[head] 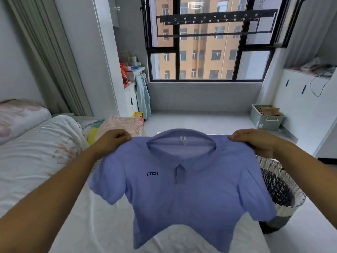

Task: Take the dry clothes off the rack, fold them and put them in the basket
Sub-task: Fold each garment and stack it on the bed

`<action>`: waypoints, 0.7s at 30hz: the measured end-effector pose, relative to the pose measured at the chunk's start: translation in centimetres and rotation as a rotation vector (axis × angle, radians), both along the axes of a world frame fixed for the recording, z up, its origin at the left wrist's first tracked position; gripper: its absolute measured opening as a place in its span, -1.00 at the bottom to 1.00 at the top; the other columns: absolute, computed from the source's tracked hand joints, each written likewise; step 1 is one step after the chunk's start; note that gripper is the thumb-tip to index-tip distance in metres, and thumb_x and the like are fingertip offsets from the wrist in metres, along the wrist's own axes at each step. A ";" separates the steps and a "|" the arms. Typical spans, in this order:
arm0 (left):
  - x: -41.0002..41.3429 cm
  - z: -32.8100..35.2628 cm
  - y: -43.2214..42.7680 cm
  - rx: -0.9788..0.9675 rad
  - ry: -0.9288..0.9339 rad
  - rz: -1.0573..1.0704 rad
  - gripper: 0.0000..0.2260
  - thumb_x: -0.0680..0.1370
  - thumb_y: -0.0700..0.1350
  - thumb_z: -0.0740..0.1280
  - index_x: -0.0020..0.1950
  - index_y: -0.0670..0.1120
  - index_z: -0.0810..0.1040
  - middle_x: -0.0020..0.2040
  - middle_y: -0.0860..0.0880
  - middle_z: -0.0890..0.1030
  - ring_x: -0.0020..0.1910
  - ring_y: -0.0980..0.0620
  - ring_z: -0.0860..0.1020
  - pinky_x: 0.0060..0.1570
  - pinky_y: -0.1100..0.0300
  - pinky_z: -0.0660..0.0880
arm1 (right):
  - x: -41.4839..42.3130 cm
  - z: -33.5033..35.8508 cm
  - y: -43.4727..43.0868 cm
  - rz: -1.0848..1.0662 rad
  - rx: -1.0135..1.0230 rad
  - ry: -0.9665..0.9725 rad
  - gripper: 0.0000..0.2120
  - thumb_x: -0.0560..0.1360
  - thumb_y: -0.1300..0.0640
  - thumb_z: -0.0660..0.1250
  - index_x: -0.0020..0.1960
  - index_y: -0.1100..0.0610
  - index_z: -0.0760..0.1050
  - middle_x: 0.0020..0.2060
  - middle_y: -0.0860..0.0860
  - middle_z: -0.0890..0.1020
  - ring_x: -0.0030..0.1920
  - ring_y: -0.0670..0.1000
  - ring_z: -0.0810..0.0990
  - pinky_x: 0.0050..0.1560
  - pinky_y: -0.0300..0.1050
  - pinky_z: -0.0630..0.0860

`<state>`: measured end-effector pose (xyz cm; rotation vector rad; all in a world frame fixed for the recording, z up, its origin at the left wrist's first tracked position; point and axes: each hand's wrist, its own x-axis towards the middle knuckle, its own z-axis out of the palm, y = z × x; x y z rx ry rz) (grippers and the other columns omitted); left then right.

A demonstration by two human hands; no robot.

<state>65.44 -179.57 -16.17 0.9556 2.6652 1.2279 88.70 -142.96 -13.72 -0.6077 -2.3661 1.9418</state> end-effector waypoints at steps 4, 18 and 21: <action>-1.5 -0.8 0.0 -0.014 -0.141 0.007 -0.83 0.55 -0.16 0.31 -0.24 -0.12 0.55 -0.25 -0.09 0.55 -0.25 0.04 0.43 -0.19 0.17 0.36 | -1.6 -1.0 0.4 0.022 -0.106 -0.066 -0.85 0.53 0.22 0.25 -0.17 0.22 0.54 -0.35 0.05 0.64 -0.41 -0.06 0.60 -0.47 -0.28 0.48; -18.1 -5.6 6.3 -0.002 -0.177 0.100 -0.80 0.52 -0.12 0.36 -0.20 -0.24 0.49 -0.35 -0.07 0.39 -0.35 0.05 0.29 -0.38 0.20 0.22 | -20.4 -5.3 4.9 -0.091 0.696 -0.016 -0.84 0.57 0.21 0.22 -0.08 0.25 0.54 -0.19 0.03 0.51 -0.14 0.01 0.43 -0.18 -0.17 0.29; -21.8 -4.5 7.0 0.049 -0.140 0.134 -0.80 0.53 -0.12 0.35 -0.29 -0.09 0.47 -0.37 -0.02 0.43 -0.39 0.10 0.32 -0.43 0.30 0.26 | -25.1 -3.9 6.3 -0.082 0.838 0.072 -0.78 0.58 0.19 0.22 0.03 0.30 0.57 -0.11 0.05 0.51 -0.06 0.01 0.42 -0.11 -0.20 0.25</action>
